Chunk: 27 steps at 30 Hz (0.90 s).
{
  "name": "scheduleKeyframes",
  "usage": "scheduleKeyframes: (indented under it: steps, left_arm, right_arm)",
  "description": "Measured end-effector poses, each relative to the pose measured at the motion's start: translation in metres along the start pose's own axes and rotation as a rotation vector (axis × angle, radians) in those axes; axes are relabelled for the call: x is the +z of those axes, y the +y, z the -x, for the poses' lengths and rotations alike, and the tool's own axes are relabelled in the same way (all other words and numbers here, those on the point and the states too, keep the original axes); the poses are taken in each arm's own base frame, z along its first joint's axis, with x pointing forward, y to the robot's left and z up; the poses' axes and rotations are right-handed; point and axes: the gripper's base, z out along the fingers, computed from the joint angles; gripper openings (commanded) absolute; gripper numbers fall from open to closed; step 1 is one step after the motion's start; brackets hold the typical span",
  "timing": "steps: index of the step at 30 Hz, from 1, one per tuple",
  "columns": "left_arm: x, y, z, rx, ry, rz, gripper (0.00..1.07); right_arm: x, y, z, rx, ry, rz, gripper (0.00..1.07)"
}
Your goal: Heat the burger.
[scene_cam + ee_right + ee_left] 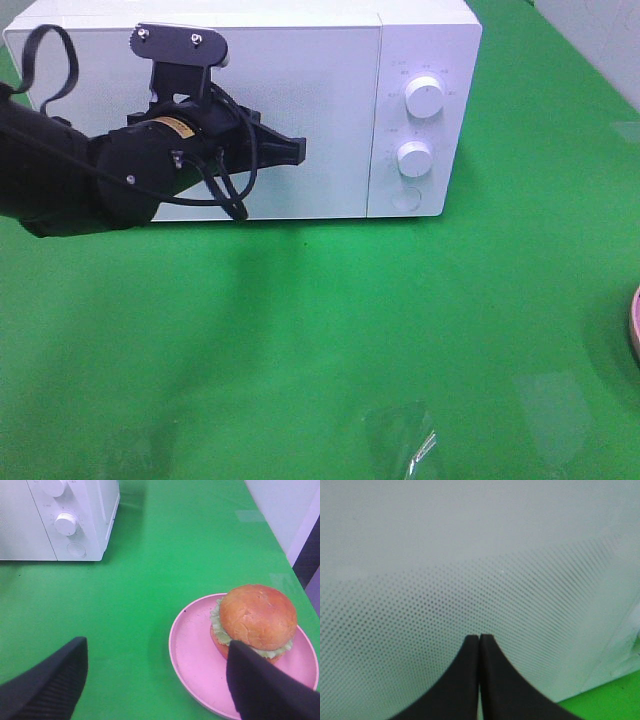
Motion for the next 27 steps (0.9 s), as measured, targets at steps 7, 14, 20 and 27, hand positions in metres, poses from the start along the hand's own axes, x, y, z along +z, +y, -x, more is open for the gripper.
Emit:
scheduleKeyframes:
  steps: [7,14,20,27]
  left_arm:
    - [-0.023,-0.003,-0.009,0.013,0.177,-0.074,0.44]
    - [-0.052,-0.012,-0.022,0.083,0.493,-0.234,0.94]
    - [-0.069,0.000,-0.027,0.144,0.711,-0.310,0.94]
    - [-0.094,0.030,-0.017,0.153,0.890,-0.325,0.94]
  right_arm:
    - [0.000,0.000,0.000,0.000,0.000,0.000,0.73]
    - [0.000,0.000,0.000,0.000,0.000,0.000,0.73]
    - [0.000,0.000,0.000,0.000,0.000,0.000,0.73]
    - [0.000,0.000,0.000,0.000,0.000,0.000,0.73]
